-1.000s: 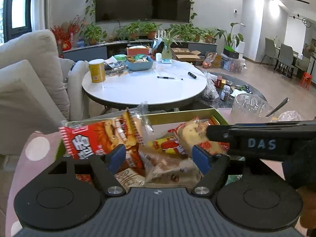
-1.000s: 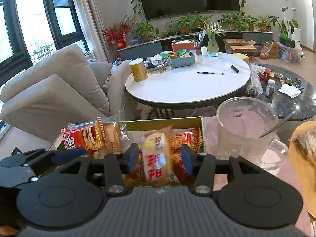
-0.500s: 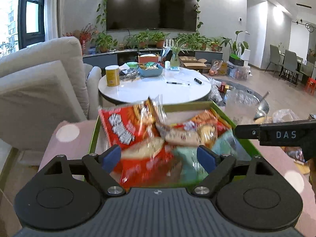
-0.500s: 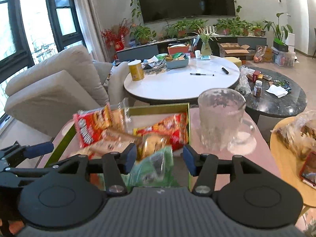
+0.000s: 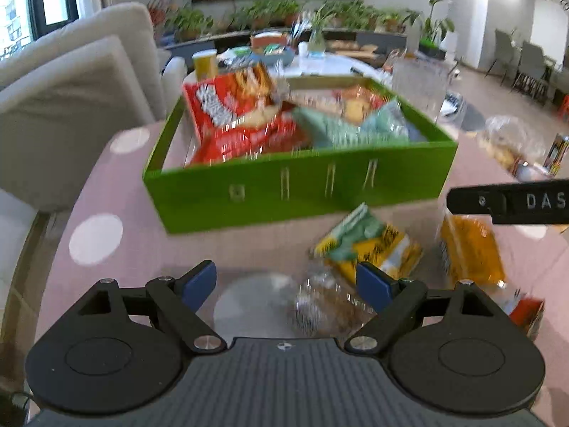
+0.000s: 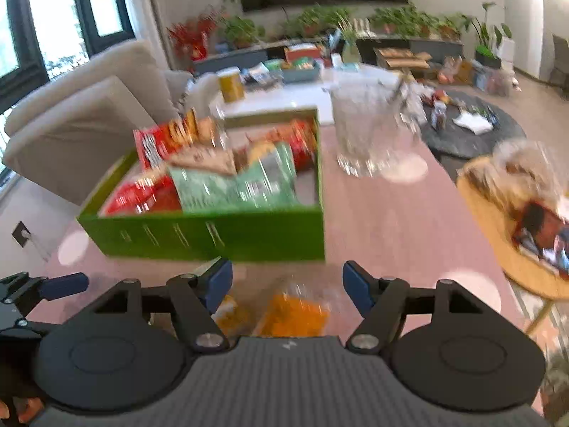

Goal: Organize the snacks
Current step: 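Grasp the orange bread bag with the right gripper while the left grasps the clear granola bag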

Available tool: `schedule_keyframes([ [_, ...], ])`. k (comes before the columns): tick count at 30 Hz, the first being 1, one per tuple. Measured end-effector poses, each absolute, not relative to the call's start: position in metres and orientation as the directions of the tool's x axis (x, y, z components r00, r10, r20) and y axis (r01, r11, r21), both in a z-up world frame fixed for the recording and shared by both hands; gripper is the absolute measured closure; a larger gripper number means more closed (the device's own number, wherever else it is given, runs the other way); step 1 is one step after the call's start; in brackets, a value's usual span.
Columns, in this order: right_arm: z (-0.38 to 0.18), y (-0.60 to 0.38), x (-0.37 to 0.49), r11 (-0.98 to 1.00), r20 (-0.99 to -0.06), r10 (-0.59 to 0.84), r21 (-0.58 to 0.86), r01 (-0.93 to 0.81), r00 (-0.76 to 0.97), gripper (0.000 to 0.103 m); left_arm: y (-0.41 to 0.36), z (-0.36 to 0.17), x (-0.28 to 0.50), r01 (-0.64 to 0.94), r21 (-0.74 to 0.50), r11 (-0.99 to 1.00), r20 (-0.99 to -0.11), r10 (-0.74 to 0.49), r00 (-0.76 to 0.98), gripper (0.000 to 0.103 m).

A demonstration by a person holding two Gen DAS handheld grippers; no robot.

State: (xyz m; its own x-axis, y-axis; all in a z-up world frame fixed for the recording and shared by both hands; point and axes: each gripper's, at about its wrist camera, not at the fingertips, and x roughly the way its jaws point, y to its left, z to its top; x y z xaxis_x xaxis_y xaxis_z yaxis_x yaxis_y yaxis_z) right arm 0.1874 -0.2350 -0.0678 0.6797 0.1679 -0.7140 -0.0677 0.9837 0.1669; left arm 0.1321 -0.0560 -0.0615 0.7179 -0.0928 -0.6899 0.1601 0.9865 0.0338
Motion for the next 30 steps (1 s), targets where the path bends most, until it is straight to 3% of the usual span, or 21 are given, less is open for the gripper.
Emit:
schedule_keyframes([
  [9, -0.098, -0.232, 0.191, 0.986, -0.775, 0.143, 0.163, -0.023, 0.615, 0.041, -0.066, -0.075, 0.135, 0.152, 0.041, 0.987, -0.717, -0.077, 0.693, 0.018],
  [26, -0.096, -0.22, 0.175, 0.966, -0.744, 0.259, 0.21, -0.153, 0.616, 0.048, -0.048, -0.08, 0.13, 0.107, 0.035, 0.994, -0.736, -0.047, 0.675, 0.019],
  [30, -0.096, -0.221, 0.175, 0.971, -0.752, 0.238, 0.192, -0.141, 0.615, 0.047, -0.054, -0.08, 0.133, 0.135, 0.039, 0.99, -0.732, -0.063, 0.679, 0.025],
])
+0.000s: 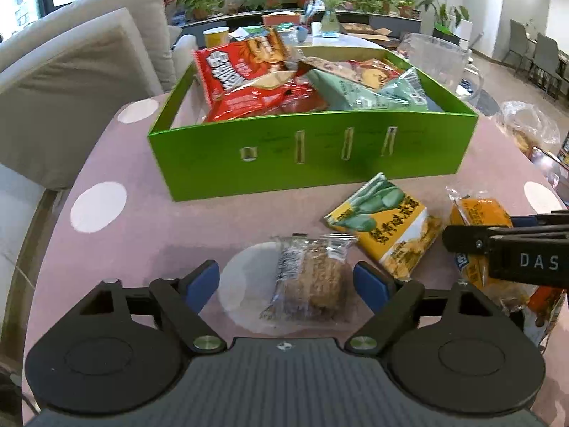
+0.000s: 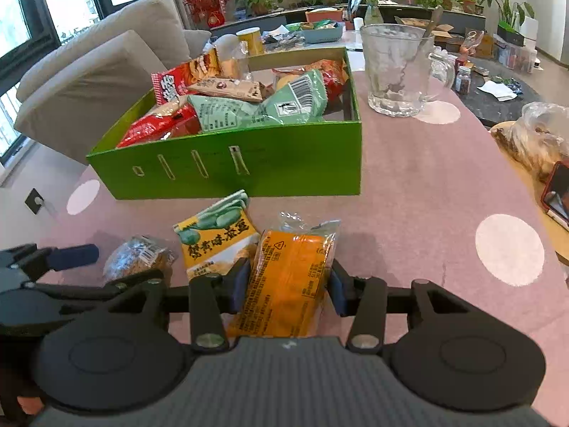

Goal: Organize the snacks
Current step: 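Grasp the orange bread bag with the right gripper while the left grasps the clear granola bag, then lift both held bags over the green box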

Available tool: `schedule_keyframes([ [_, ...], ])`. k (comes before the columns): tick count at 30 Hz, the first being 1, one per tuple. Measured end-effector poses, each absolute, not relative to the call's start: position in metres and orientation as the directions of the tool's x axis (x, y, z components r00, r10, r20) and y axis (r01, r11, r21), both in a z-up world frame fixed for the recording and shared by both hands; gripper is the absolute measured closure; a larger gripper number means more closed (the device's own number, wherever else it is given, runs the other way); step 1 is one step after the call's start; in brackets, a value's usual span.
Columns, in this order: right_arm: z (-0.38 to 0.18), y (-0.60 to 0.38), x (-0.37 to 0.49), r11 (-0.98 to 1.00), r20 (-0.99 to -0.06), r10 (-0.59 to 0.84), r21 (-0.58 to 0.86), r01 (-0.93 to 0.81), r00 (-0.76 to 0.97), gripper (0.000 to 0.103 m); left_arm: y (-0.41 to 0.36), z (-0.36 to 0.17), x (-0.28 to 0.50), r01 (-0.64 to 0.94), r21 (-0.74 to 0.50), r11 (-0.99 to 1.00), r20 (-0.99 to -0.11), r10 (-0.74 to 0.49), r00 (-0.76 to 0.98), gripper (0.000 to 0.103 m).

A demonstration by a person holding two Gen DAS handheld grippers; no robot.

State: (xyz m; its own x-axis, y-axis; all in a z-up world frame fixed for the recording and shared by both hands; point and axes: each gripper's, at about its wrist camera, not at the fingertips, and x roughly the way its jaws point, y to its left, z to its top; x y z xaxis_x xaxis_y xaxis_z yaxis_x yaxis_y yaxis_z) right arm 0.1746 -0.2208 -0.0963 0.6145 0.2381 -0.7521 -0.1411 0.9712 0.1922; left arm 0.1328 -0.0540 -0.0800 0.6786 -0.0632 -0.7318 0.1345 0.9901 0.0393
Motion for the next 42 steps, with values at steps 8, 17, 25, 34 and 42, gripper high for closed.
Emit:
schedule_keyframes([
  [8, -0.097, -0.22, 0.175, 0.974, -0.752, 0.227, 0.182, -0.136, 0.619, 0.043, -0.057, -0.084, 0.138, 0.156, 0.017, 0.988, -0.734, -0.094, 0.673, 0.047],
  [17, -0.095, -0.225, 0.173, 0.969, -0.74, 0.247, 0.208, -0.136, 0.626, 0.044, -0.058, -0.079, 0.133, 0.202, 0.005, 0.979, -0.73, -0.135, 0.67, 0.066],
  [25, -0.07, -0.223, 0.16, 0.966, -0.694, 0.252, 0.217, -0.138, 0.674, 0.044, -0.055, -0.058, 0.116, 0.203, -0.001, 0.979, -0.69, -0.148, 0.708, 0.066],
  [34, -0.042, -0.221, 0.142, 0.962, -0.638, 0.267, 0.221, -0.16, 0.722, 0.044, -0.05, -0.029, 0.093, 0.201, -0.008, 0.98, -0.632, -0.161, 0.758, 0.066],
  [42, -0.019, -0.219, 0.138, 0.958, -0.583, 0.283, 0.217, -0.189, 0.761, 0.044, -0.043, -0.007, 0.082, 0.199, -0.01, 0.98, -0.584, -0.167, 0.794, 0.066],
])
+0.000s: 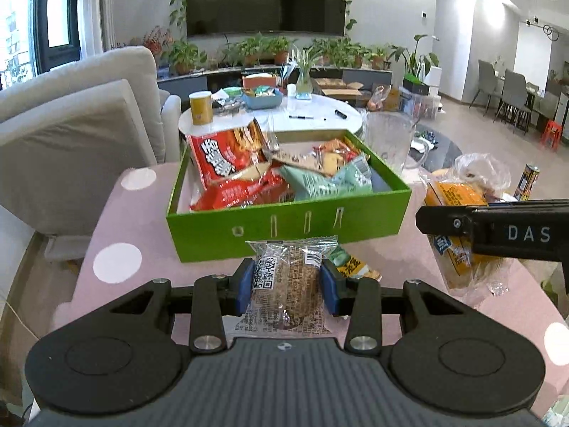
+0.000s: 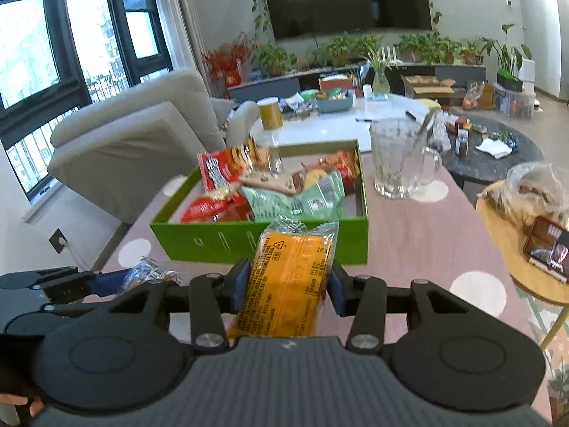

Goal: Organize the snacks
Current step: 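Lift both held bags over the green box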

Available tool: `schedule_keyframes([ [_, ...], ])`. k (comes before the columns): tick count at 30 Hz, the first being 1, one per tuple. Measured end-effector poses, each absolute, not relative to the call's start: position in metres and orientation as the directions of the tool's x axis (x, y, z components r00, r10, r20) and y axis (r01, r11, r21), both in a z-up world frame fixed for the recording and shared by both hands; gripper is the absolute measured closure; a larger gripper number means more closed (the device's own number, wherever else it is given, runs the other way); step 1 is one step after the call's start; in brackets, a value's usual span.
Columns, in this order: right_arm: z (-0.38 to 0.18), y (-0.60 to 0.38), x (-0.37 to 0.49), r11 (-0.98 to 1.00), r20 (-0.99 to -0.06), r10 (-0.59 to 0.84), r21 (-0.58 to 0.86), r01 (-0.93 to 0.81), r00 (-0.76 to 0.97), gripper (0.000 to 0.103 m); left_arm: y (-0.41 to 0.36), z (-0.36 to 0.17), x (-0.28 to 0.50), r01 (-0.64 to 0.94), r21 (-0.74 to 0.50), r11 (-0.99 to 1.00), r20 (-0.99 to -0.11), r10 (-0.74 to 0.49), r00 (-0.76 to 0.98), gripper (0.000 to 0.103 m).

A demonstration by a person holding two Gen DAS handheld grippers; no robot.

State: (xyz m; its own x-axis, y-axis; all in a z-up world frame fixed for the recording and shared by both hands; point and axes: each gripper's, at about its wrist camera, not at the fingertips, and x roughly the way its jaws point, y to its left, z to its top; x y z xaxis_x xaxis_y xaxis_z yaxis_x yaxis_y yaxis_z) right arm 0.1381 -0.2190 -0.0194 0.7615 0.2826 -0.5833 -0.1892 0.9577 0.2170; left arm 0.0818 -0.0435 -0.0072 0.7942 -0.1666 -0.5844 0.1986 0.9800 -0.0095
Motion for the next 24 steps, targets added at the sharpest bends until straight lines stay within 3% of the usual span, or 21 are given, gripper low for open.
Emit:
schedule_keyframes([
  [24, -0.004, -0.216, 0.192, 0.956, -0.523, 0.286, 0.214, -0.201, 0.803, 0.044, -0.048, 0.008, 0.151, 0.199, -0.011, 0.98, -0.534, -0.174, 0.827, 0.066],
])
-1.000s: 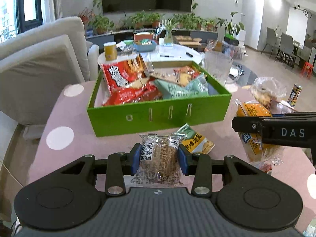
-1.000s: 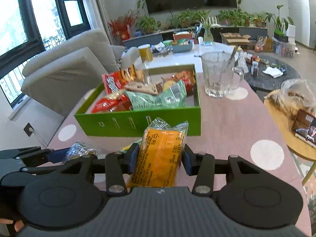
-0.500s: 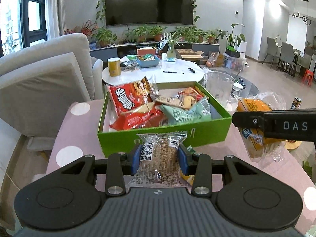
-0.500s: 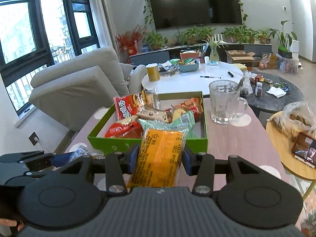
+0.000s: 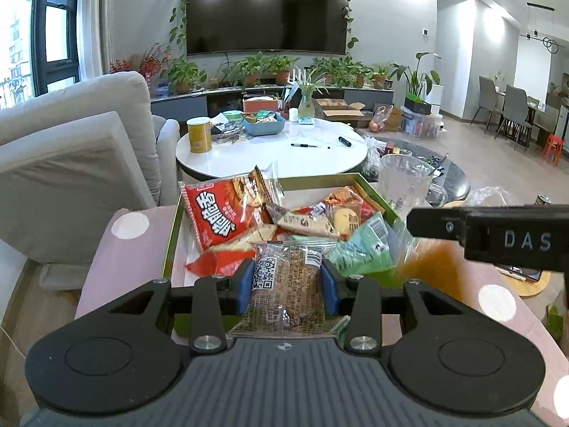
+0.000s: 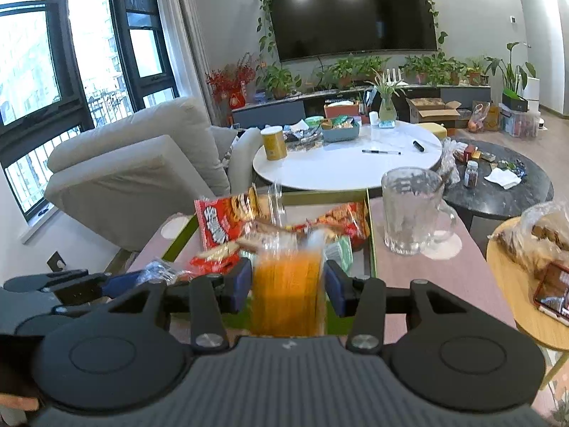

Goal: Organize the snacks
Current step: 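Lift both held bags over the green box, then lower both bags into the box and open both grippers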

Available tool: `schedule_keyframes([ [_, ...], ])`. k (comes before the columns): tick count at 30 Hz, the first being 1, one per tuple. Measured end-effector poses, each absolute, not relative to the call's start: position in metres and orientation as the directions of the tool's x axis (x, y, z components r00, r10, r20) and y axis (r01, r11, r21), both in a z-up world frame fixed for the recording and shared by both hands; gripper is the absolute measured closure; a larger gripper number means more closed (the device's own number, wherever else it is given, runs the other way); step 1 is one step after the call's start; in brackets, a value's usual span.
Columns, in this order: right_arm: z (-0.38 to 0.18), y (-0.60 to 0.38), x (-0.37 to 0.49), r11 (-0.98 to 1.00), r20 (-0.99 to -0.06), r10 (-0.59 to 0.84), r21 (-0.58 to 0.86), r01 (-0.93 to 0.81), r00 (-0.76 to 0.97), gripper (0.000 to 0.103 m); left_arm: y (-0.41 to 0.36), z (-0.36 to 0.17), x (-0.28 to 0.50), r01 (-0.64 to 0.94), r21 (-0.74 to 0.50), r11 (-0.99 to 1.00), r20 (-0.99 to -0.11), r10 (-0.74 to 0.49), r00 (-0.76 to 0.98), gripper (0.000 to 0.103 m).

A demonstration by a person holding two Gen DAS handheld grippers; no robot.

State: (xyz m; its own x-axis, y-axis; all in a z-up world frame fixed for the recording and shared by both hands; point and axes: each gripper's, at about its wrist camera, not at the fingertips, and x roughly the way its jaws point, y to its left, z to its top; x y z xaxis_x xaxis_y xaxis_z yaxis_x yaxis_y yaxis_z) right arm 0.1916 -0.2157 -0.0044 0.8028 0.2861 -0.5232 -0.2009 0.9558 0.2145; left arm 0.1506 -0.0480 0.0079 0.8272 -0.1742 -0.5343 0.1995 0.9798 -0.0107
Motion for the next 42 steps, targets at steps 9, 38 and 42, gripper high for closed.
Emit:
schedule_keyframes([
  [9, -0.026, -0.222, 0.194, 0.963, -0.566, 0.268, 0.177, -0.203, 0.779, 0.044, -0.04, 0.0, 0.171, 0.169, -0.037, 0.985, -0.536, -0.163, 0.829, 0.066],
  [38, -0.044, -0.215, 0.163, 0.926, -0.626, 0.29, -0.008, -0.377, 0.724, 0.038, -0.031, 0.004, 0.141, 0.139, -0.05, 0.989, -0.542, -0.144, 0.828, 0.066],
  [42, -0.024, -0.221, 0.163, 0.944, -0.568, 0.286, 0.027, -0.33, 0.772, 0.038, -0.032, 0.01, 0.136, 0.142, -0.052, 0.989, -0.526, -0.148, 0.838, 0.066],
])
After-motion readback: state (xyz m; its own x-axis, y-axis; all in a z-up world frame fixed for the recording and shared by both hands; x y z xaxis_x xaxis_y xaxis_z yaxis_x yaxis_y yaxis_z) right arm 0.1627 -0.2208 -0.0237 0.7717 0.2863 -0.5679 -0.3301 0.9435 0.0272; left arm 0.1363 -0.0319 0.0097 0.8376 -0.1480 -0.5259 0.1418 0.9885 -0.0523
